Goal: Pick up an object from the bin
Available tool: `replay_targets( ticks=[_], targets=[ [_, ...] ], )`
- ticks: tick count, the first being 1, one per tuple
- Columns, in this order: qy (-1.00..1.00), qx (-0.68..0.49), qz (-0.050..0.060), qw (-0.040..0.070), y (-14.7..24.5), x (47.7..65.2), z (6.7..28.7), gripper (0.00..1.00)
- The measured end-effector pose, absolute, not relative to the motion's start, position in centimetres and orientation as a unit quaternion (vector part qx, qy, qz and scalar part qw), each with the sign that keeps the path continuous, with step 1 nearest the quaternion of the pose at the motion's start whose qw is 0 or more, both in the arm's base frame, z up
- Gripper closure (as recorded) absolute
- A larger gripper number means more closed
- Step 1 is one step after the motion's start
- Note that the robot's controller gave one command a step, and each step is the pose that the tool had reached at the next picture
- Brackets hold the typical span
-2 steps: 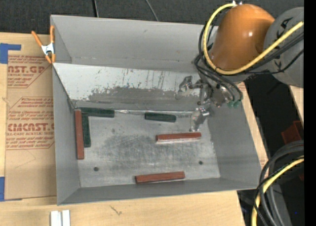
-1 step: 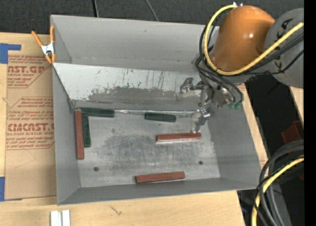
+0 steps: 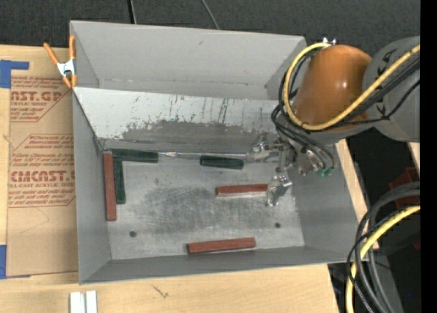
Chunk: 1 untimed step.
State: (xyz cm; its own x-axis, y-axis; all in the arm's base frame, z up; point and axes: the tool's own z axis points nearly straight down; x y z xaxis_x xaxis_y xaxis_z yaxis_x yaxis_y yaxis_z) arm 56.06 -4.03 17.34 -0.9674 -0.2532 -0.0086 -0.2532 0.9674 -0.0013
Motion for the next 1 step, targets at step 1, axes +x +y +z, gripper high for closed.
replay_targets(
  ticks=[1],
  targets=[
    [0.989,-0.145,0.000,0.003,-4.48,57.34,7.93,1.00]
  ],
)
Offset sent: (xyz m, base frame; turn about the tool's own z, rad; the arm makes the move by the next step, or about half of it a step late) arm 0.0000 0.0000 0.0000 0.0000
